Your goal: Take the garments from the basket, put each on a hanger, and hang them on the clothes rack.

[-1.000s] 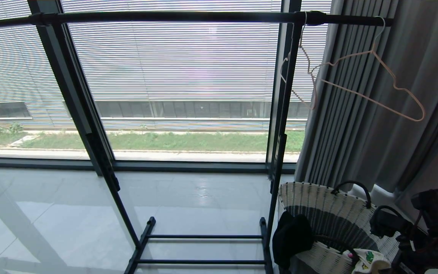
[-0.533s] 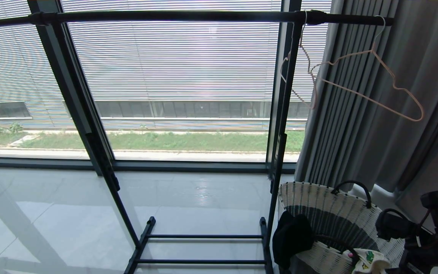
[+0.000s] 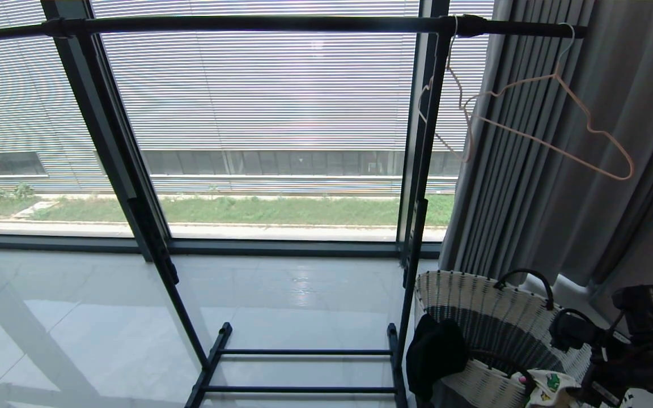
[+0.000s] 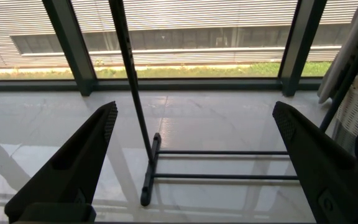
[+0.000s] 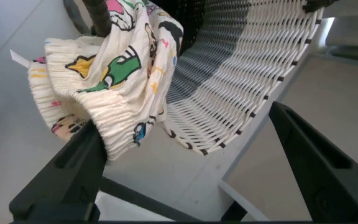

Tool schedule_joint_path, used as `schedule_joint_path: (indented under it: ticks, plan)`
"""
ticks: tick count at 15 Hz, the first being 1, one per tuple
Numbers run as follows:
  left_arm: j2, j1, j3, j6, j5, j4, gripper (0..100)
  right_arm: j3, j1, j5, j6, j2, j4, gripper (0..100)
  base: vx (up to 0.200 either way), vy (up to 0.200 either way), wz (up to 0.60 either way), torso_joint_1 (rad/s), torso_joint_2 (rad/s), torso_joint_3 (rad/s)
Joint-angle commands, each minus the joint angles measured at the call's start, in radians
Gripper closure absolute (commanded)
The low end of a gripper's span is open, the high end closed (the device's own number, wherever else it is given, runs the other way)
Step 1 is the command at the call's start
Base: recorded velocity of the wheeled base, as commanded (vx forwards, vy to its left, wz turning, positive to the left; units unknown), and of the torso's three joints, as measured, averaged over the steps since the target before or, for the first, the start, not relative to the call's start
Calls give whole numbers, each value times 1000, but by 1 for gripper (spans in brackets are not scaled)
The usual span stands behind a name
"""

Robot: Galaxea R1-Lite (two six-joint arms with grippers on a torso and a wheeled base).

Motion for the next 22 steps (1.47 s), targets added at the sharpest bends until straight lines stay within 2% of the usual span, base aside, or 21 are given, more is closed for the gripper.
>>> schedule_joint_path:
  ticks: [1,3,7,8,10,13,14,16,17,18,19,20,22]
  plan:
    - [2,0,0,0,0,0,0,0,0,-3,0,68,-32,0,0,0,0,0,0,0]
    - [2,0,0,0,0,0,0,2,3,-2,0,106,-92,0,0,0,0,0,0,0]
    - [0,0,0,0,0,0,0,3,-8,0,7,131,-131,0,0,0,0,0,0,0]
    - [0,0,0,0,0,0,0,6,-8,0,10,126,-131,100,0,0,0,0,0,0]
    - [0,0,0,0,0,0,0,39,-5,3,14,48,-131,100,0,0,0,0,0,0]
    - [2,0,0,8,0,0,0,92,34,52,91,-174,-91,100,0,0,0,0,0,0]
    - [2,0,0,34,0,0,0,81,72,50,143,-320,6,100,0,0,0,0,0,0]
    - [0,0,0,44,0,0,0,-29,129,43,212,-579,331,100,0,0,0,0,0,0]
    - [0,0,0,55,0,0,0,-67,138,38,218,-633,425,100,0,0,0,0,0,0]
    - [0,2,0,69,-4,0,0,-210,164,20,232,-779,742,100,0,0,0,0,0,0]
    - [0,2,0,69,-4,0,0,-274,172,16,234,-840,896,100,0,0,0,0,0,0]
    - [0,0,0,69,-4,0,0,-305,172,4,234,-888,986,100,0,0,0,0,0,0]
    - [0,0,0,67,-4,0,0,-308,172,-23,234,-952,1012,100,-200,0,0,2,2,7]
